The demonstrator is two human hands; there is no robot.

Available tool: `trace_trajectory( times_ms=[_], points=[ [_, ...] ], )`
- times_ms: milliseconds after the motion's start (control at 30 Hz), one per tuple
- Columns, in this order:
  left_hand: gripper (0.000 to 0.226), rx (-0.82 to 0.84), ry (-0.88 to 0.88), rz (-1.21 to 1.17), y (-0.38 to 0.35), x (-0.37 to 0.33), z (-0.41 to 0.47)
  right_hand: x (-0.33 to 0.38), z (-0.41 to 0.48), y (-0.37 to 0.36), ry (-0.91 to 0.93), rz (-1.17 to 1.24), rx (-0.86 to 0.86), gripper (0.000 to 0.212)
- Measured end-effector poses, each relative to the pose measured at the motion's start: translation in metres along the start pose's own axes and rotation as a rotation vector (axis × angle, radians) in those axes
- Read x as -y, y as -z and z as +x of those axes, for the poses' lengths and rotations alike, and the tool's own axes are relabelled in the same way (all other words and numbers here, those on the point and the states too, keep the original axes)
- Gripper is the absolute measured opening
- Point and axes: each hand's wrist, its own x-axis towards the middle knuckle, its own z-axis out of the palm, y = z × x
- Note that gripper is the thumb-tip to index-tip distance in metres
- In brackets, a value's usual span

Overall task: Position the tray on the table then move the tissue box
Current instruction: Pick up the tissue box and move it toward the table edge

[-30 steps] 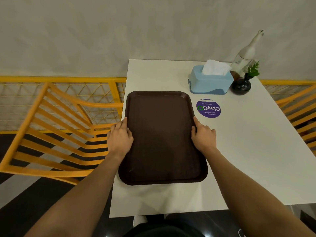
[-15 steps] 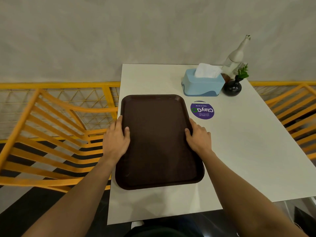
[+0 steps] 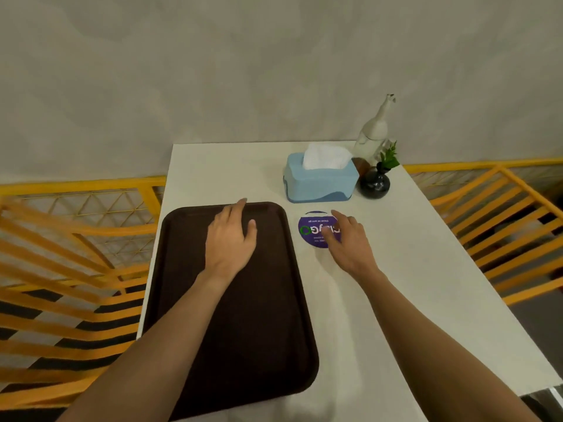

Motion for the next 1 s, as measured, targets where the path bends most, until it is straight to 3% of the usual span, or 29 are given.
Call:
trace_trajectory(
  times_ms=[267, 500, 733, 833, 933, 1000],
  points=[
    [0.073, 0.025, 0.105, -0.195, -0.073, -0.072, 0.064, -0.033, 0.101, 0.038, 0.157, 0.085, -0.102, 0.058],
    [0.113, 0.055, 0.258, -0.34, -0.129, -0.089, 0.108, -0.054, 0.152, 0.028, 0.198, 0.28, -0.016, 0.082],
    [0.135, 0.125, 0.326, -0.384, -0.158, -0.078, 0.136, -0.068, 0.169, 0.009, 0.181, 0.479, 0.024, 0.1],
    [0.13, 0.18, 0.4, -0.465, -0.163, -0.074, 0.14, -0.072, 0.172, -0.001, 0.098, 0.544, 0.08, 0.106],
    [0.093, 0.168, 0.401, -0.488, -0.165, -0.07, 0.141, -0.074, 0.174, -0.008, 0.064, 0.548, 0.084, 0.108],
    [0.082, 0.144, 0.398, -0.501, -0.165, -0.07, 0.145, -0.073, 0.177, -0.008, 0.068, 0.562, 0.068, 0.101]
  ],
)
